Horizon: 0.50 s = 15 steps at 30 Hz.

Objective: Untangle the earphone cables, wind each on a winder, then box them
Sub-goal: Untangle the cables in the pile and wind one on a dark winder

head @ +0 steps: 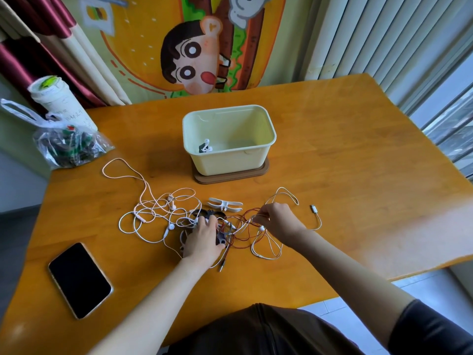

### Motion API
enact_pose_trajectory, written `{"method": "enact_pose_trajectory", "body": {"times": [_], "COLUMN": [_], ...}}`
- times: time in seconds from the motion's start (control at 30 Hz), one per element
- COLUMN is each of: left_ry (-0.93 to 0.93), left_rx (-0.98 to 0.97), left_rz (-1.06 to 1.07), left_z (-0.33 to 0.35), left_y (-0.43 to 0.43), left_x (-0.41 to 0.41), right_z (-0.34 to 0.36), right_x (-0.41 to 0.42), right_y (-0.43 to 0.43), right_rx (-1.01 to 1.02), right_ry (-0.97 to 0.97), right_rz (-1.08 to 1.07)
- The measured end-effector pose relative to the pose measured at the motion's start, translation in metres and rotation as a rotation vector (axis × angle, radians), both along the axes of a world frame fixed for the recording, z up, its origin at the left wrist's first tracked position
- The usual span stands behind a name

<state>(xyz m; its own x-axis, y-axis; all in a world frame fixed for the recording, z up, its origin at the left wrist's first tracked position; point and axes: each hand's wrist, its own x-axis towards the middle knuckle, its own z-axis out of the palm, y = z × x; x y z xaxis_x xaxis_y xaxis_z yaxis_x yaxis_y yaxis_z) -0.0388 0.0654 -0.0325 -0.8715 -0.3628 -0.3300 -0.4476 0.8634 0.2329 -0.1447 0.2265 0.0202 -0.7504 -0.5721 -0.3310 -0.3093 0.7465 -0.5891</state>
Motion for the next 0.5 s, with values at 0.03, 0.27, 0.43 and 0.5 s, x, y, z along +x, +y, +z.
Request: {"method": "enact_pose_trajectory", "body": {"times": [0.03, 0.27, 0.43, 0.5], "left_ry": [0.031, -0.011, -0.023, -0.091], "left_rx": [-0.047, 0.127, 0.11, 0.073], "left_rz": [0.003, 0.089, 0.046, -0.008], "left_z": [-0.001, -0.004, 0.009, 0.021], "left_y": [0.001, -0.003, -0.008, -0.011], "left_x": [0.001, 0.009, 0.002, -0.006], "right_z": [0.0, -0.002, 0.0, 0.0], "right_x": [0.0, 0.003, 0.002, 0.001], "right_y": [0.0, 0.002, 0.001, 0.001], "right_rx": [0.003, 0.025, 0.016, 0.012], "right_ry": [-0.004, -0.017, -0.021, -0.026], "right_rz": [0.003, 0.01, 0.009, 0.002]}}
